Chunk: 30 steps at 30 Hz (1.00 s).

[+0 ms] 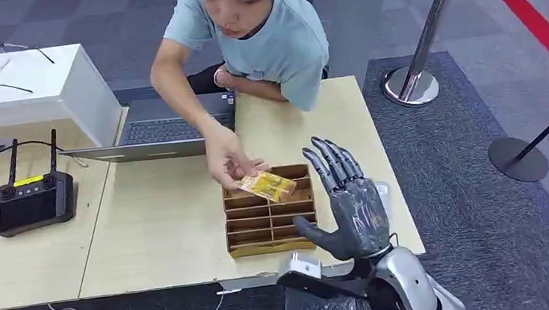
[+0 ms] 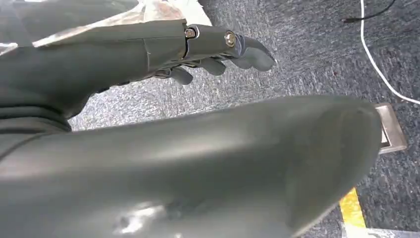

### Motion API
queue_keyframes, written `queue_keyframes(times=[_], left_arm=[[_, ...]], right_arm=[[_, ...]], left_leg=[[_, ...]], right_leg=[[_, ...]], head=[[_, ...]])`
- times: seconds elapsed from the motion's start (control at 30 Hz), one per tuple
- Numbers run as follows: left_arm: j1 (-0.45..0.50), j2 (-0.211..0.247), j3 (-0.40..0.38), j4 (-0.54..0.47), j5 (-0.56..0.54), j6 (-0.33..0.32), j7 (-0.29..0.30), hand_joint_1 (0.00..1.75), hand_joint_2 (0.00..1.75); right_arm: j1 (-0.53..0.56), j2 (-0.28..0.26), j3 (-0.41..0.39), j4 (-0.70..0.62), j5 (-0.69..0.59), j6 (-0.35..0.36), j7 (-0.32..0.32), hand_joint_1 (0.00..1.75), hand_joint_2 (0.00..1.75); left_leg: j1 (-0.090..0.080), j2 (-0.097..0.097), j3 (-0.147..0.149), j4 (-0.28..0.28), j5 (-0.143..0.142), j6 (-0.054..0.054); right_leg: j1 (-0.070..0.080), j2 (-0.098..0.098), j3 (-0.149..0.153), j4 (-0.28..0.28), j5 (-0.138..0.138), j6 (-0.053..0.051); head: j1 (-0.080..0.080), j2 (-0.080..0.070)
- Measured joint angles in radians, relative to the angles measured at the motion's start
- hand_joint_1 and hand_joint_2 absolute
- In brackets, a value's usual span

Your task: Pass the card to the sensor for recognition and then transmit it.

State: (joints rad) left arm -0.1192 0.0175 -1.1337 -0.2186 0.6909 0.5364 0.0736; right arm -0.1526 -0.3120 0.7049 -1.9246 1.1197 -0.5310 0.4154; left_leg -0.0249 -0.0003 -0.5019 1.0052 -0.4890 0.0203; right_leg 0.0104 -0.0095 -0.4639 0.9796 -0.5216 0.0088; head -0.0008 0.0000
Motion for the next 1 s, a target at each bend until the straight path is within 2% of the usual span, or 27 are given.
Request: queue_keyframes(times=[0.37, 0.43, 0.47, 0.53, 0.8, 0.93, 1.0], left_arm=[[0.0, 0.001, -0.005, 0.0, -0.003, 0.0, 0.008, 0.0, 0.0], [0.0, 0.001, -0.006, 0.0, -0.003, 0.0, 0.008, 0.0, 0.0], [0.0, 0.002, -0.006, 0.0, -0.003, 0.0, 0.007, 0.0, 0.0], [0.0, 0.003, -0.007, 0.0, -0.003, 0.001, 0.005, 0.0, 0.0], [0.0, 0.004, -0.007, 0.0, -0.003, 0.003, 0.002, 0.0, 0.0], [0.0, 0.005, -0.007, 0.0, -0.003, 0.003, 0.012, 0.0, 0.0], [0.0, 0.005, -0.007, 0.0, -0.003, 0.003, 0.017, 0.0, 0.0]], right_arm=[[0.003, 0.014, 0.009, 0.065, -0.025, -0.045, -0.011, 0.02, 1.75], [0.004, 0.016, 0.01, 0.073, -0.036, -0.055, -0.012, 0.24, 1.75], [0.005, 0.017, 0.01, 0.077, -0.036, -0.058, -0.013, 0.24, 1.75], [0.007, 0.019, 0.011, 0.084, -0.037, -0.062, -0.014, 1.4, 1.75], [0.01, 0.029, 0.015, 0.104, -0.07, -0.087, -0.031, 1.5, 1.75], [0.013, 0.033, 0.016, 0.111, -0.072, -0.099, -0.032, 1.41, 1.75], [0.013, 0.034, 0.017, 0.113, -0.073, -0.1, -0.033, 1.45, 1.75]], left_leg=[[0.0, 0.0, 0.0, 0.0, 0.0, 0.0], [0.0, 0.0, 0.0, 0.0, 0.0, 0.0], [0.0, 0.0, 0.0, 0.0, 0.0, 0.0], [0.0, 0.0, 0.0, 0.0, 0.0, 0.0], [0.0, 0.0, 0.0, 0.0, 0.0, 0.0], [0.0, 0.0, 0.0, 0.0, 0.0, 0.0], [0.0, 0.0, 0.0, 0.0, 0.0, 0.0]], right_leg=[[0.0, 0.0, 0.0, 0.0, 0.0, 0.0], [0.0, 0.0, 0.0, 0.0, 0.0, 0.0], [0.0, 0.0, 0.0, 0.0, 0.0, 0.0], [0.0, 0.0, 0.0, 0.0, 0.0, 0.0], [0.0, 0.0, 0.0, 0.0, 0.0, 0.0], [0.0, 0.0, 0.0, 0.0, 0.0, 0.0], [0.0, 0.0, 0.0, 0.0, 0.0, 0.0]], head=[[0.0, 0.0], [0.0, 0.0], [0.0, 0.0], [0.0, 0.0], [0.0, 0.0], [0.0, 0.0], [0.0, 0.0]])
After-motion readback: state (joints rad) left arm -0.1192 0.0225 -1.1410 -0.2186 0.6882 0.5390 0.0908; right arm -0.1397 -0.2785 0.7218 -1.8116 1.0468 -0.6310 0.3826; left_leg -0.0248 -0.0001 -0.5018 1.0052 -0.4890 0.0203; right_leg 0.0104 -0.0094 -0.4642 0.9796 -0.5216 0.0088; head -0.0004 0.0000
